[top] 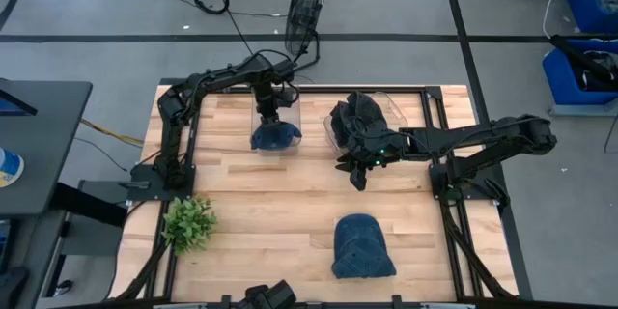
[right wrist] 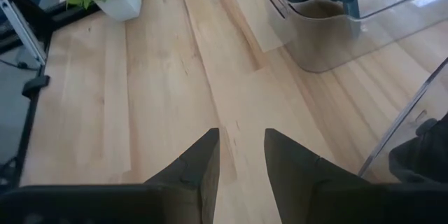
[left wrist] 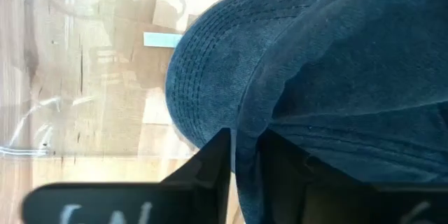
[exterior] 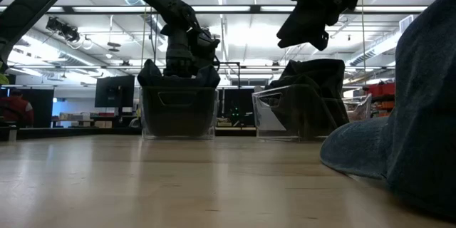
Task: Pick & Place hat
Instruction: Put the top blue cap into the left transparent bin, then put the blue cap into the left transparent bin
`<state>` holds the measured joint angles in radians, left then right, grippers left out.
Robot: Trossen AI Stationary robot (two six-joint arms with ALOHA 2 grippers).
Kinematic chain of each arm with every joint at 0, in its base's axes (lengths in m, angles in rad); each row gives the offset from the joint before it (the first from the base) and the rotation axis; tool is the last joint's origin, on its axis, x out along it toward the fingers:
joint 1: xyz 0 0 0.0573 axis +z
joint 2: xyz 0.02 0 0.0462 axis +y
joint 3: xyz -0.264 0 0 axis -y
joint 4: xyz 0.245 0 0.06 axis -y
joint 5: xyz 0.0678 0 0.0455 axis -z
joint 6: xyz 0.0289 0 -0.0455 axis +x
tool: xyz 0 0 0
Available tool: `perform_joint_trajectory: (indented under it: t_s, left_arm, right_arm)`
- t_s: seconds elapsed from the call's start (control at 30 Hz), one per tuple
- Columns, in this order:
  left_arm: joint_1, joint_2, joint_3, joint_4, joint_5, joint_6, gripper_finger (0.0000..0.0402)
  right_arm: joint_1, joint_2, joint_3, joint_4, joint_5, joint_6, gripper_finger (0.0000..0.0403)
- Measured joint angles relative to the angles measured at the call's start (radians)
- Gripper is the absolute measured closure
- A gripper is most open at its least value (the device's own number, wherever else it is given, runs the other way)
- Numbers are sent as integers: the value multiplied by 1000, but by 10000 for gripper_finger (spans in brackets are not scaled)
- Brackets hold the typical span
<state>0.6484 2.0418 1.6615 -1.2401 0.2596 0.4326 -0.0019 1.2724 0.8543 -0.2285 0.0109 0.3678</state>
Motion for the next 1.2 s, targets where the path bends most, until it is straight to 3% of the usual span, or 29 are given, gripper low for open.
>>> perform_joint_trajectory:
  t_s: [0.3, 0.73, 1.0, 1.2]
  left_arm:
    - [-21, -14, 31, -92, -30, -24, 267]
    - [-69, -81, 339, -163, -57, -51, 278]
    - [-218, -285, 336, -45, -56, -34, 292]
    - [-374, -426, 169, 109, -58, -58, 301]
  right_arm:
    - [0, 0, 0, -38, 75, -71, 284]
    - [34, -11, 5, -51, 45, -70, 285]
    - [164, -17, 158, -234, 40, -58, 294]
    - [298, -5, 155, -242, -57, 48, 290]
